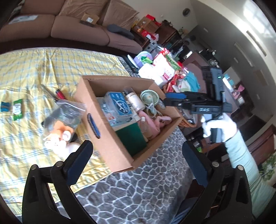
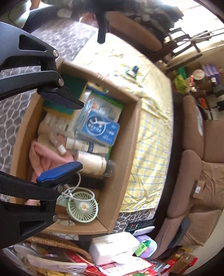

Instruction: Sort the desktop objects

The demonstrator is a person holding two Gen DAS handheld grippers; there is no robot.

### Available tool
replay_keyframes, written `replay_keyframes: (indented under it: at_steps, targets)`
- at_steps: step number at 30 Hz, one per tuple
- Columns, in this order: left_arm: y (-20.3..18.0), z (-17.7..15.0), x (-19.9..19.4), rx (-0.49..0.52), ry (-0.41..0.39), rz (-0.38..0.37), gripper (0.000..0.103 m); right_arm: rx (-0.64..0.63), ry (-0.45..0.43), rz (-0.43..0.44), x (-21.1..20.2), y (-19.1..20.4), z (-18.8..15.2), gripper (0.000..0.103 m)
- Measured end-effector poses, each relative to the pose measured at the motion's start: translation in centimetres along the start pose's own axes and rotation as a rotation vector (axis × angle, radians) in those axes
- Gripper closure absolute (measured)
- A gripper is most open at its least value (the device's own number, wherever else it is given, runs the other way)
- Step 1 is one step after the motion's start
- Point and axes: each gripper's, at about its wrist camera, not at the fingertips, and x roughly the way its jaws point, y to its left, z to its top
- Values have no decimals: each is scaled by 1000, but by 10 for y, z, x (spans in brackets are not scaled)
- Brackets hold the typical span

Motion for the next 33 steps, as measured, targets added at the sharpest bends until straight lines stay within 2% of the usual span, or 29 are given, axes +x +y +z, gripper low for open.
replay_keyframes:
  at_steps: [3,10,16,21,25,33]
  targets:
    - [18,-15,-20,10,-15,87,0,34,-97,64,-21,36,2,24]
    - [67,-50,-72,-29,-77,239,0,60,-173,169,-17,128,0,22]
    - [89,-73,-103,-16,-102,395,0,101,-190,203,13,175,-7,21]
    - [100,-89,-117,-35,-118,506,0,108,-176,159,39,207,-15,21]
    - [104,-106,-117,-55,-125,620,0,112,-158,72,65,226,-32,20]
    - [117,-140,-101,-138,-120,680,0,203,-120,3,115,240,-74,20]
